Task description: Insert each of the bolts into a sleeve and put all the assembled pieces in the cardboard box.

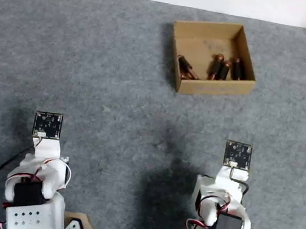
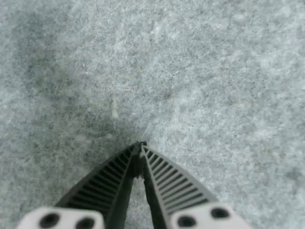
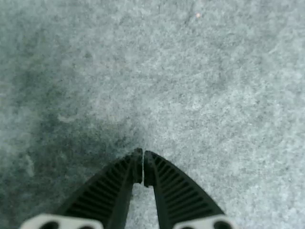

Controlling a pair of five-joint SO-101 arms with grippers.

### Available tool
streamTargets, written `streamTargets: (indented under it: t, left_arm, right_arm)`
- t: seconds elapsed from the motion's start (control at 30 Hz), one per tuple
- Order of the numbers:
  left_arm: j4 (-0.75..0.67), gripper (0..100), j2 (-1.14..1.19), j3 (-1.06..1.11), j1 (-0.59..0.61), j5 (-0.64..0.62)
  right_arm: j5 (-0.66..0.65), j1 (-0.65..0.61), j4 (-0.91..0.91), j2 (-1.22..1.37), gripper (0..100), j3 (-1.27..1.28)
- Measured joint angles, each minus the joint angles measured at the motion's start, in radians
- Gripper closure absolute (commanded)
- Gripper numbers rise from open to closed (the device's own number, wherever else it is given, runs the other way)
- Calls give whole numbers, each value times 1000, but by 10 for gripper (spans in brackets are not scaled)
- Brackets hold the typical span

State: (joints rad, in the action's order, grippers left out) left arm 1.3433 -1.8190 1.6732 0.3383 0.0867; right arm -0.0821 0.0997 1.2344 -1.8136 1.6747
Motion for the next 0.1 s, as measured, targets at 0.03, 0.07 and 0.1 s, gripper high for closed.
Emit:
streamTargets:
  t: [0.03, 0.07, 0.1]
  left_arm:
    - [0, 994, 0, 0, 0, 0]
    - [0, 994, 0, 0, 0, 0]
    - [0, 994, 0, 0, 0, 0]
  right_arm:
    - [0, 0, 0, 0, 995, 0]
    - [0, 0, 0, 0, 995, 0]
    - [0, 0, 0, 0, 995, 0]
